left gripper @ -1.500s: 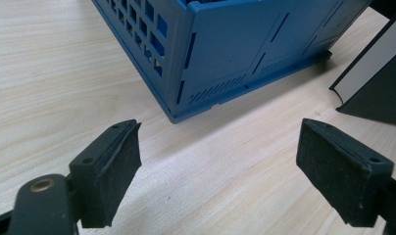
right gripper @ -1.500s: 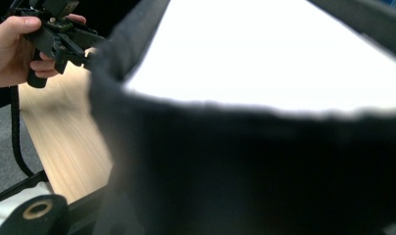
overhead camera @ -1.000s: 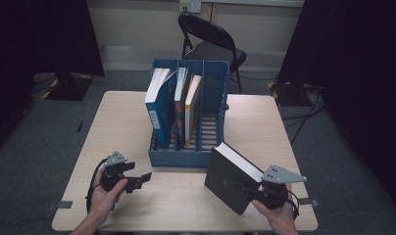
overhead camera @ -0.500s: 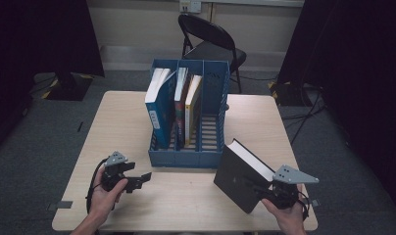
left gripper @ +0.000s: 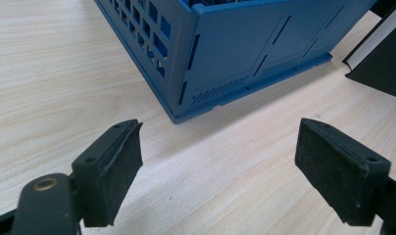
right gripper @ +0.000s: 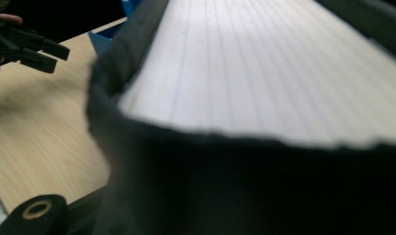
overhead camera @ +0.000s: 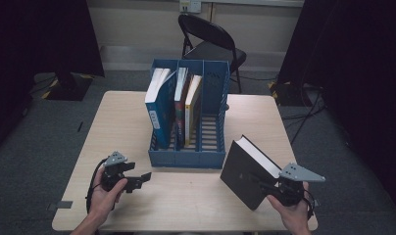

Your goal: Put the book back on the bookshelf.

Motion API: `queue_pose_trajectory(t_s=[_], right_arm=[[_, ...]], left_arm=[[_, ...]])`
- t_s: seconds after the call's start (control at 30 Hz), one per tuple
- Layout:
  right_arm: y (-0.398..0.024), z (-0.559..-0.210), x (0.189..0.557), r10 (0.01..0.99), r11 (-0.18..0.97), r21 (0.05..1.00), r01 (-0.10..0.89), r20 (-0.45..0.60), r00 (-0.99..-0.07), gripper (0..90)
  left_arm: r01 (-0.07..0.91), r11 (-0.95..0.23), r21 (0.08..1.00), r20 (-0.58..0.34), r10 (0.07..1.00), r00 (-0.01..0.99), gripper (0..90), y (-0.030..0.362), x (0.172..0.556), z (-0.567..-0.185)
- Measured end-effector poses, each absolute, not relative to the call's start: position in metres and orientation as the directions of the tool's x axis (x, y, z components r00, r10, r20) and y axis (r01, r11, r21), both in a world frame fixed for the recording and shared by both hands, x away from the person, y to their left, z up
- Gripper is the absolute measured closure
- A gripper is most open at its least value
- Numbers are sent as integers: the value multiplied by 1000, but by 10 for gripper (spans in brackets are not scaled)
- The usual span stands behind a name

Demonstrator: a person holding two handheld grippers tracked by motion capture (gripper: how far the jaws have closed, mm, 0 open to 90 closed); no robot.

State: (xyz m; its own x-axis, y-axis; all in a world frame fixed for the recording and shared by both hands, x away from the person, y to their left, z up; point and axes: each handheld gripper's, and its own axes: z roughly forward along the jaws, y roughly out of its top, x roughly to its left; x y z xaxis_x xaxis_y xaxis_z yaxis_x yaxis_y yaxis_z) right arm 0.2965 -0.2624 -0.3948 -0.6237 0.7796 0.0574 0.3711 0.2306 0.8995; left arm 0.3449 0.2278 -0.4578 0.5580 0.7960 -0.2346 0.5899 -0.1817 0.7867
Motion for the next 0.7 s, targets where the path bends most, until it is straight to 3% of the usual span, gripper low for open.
queue_pose_trajectory(t_s=[0.7], right_arm=[[-264,-394,318,820,210,900,382,51,-571,535]], left_arm=[[593,-180,784,-233,801,551,176,227,346,-459]])
